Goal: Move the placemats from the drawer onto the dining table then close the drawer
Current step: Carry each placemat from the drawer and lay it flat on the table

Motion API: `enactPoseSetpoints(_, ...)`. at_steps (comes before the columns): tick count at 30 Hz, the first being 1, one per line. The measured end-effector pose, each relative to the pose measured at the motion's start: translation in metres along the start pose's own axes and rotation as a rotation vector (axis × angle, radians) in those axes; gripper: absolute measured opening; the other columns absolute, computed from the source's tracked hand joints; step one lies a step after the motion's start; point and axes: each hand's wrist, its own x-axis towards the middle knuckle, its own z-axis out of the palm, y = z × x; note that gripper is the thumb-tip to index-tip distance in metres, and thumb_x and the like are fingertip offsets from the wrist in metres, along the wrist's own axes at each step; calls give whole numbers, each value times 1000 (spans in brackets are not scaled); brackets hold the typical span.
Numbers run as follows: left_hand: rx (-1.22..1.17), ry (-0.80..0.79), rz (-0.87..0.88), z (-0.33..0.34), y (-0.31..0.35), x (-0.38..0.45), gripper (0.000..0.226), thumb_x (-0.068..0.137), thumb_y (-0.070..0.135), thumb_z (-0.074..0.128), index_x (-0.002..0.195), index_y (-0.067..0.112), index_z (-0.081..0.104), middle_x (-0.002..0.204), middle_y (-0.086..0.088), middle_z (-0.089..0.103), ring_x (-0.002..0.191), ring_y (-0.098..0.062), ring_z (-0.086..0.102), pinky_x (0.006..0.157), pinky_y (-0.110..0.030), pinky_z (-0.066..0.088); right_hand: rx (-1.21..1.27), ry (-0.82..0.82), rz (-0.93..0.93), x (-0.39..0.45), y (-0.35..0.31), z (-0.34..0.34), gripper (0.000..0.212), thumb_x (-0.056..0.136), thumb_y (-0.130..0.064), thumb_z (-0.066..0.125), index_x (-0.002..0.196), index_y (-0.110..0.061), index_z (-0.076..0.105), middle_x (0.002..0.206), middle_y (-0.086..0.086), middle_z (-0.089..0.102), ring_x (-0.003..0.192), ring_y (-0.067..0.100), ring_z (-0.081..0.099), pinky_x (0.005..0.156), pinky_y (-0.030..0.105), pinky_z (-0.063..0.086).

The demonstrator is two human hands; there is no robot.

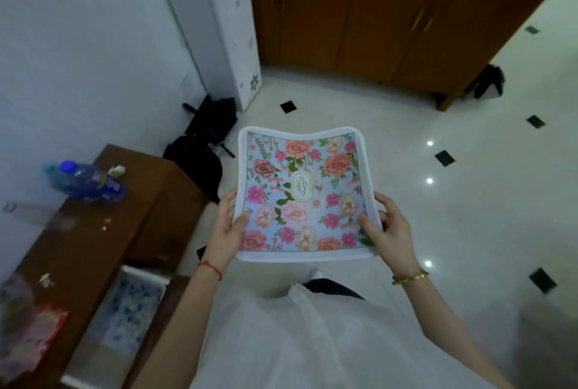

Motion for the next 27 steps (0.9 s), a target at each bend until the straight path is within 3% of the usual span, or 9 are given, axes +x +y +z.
enactPoseSetpoints(11,119,-424,56,183,56,127,40,95,9,56,128,29,46,122,-8,64,108,-24,65,87,-50,55,98,432,98,42,22,-131,41,89,-16,67,126,-23,50,90,0,75,78,16,74,69,34,61)
enactPoseSetpoints(16,166,-587,48,268,70,183,43,95,7,55,133,24,43,123,-9,63,108,-26,65,88,-52,54,133,598,144,69,38,-173,42,90,-14,66,128,-20,50,91,1,75,80,17,74,72,38,61)
enactPoseSetpoints(24,217,-840,61,431,108,283,42,94,8,56,128,30,45,122,-9,64,108,-27,65,87,-54,54,193,851,182,144,47,-256,40,89,-13,66,120,-34,50,94,2,74,82,18,74,73,42,61)
enactPoseSetpoints(27,241,-950,93,501,127,316,43,94,8,57,130,29,45,123,-11,63,110,-30,63,89,-57,52,215,960,200,171,52,-291,41,89,-16,67,125,-27,49,95,3,75,83,20,74,74,47,60)
